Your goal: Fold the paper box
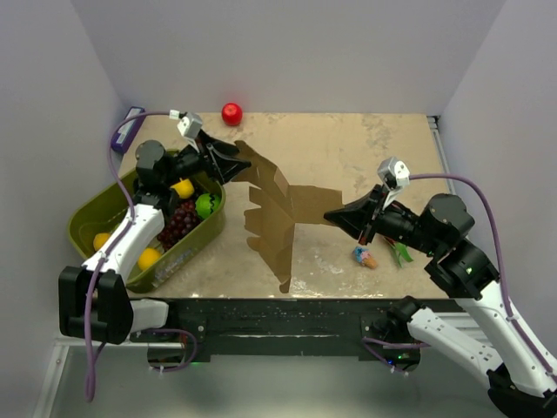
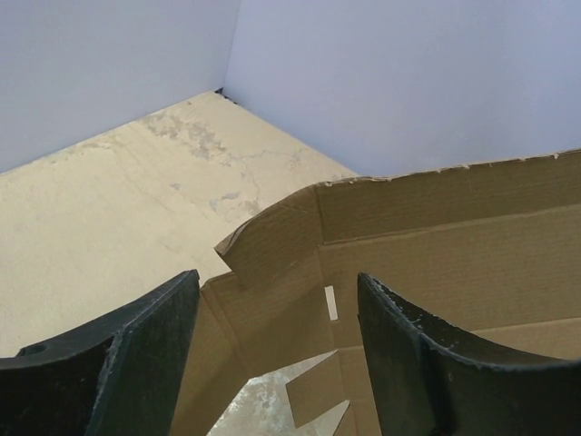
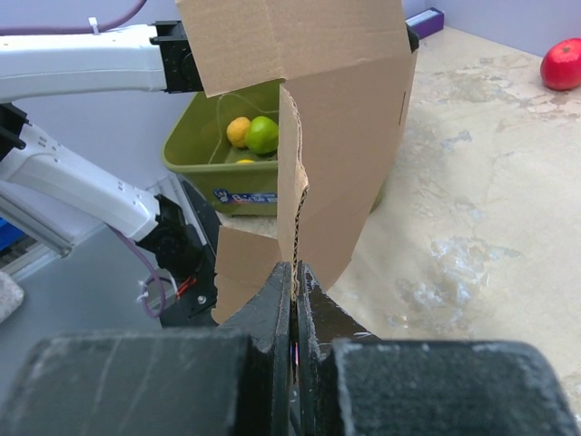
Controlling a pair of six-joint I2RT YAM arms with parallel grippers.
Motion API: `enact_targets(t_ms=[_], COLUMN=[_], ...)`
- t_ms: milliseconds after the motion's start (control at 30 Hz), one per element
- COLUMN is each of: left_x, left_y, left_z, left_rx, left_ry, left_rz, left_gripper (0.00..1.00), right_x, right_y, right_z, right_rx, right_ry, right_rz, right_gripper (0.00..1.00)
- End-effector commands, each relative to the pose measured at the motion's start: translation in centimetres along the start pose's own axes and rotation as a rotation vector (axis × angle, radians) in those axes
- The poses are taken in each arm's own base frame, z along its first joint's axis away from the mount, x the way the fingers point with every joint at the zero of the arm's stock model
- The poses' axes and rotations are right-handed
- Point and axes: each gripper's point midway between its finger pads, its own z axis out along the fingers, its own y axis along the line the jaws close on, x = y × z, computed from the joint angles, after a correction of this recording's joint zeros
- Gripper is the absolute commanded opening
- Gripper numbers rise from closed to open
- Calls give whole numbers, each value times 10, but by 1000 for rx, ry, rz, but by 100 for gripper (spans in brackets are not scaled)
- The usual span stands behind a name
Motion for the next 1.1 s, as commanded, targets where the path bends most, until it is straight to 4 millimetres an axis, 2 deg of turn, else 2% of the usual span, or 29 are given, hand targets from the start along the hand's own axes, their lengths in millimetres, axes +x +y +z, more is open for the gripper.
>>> enact_targets(t_ms=[0,167,300,400,433,500,633,733,833,867,933,967,1033,1067], left_x=[-21,-31,-30,-30,-30,-30,-27,-25,-22,-16,-18,-10,-10,-3], left_y=[-10,-19,-27,-32,-33,-33,-32,-32,-31,-28,-20,-17,-8,-5], left_z=[0,-3,-5,-6,-6,-6,-5,-3,1,2,6,7,10,10], left_rx=[17,35,66,93,95,92,91,83,61,44,-6,-32,-103,-134], left_ry=[-64,-94,-105,-113,-113,-115,-110,-102,-86,-64,-61,-31,-28,-4], left_rz=[60,95,100,93,93,94,89,96,109,91,118,94,116,100], left_gripper=[77,79,76,67,60,53,28,17,8,6,0,0,0,0], right_x=[-5,-4,-4,-5,-5,-5,-2,3,9,12,15,18,20,24], right_y=[8,9,10,9,8,5,-2,-12,-22,-25,-34,-40,-50,-63], right_z=[-2,-2,-2,-3,-2,-2,1,4,7,8,9,10,10,9], right_rx=[-40,-44,-45,-38,-35,-19,9,55,96,105,145,170,222,287], right_ry=[-18,-14,-10,-14,-15,-16,-7,3,11,16,17,19,13,10], right_rz=[-14,-10,-6,-6,-6,-4,1,7,13,17,20,24,35,46], right_gripper=[0,0,0,0,0,0,0,0,0,0,0,0,0,0])
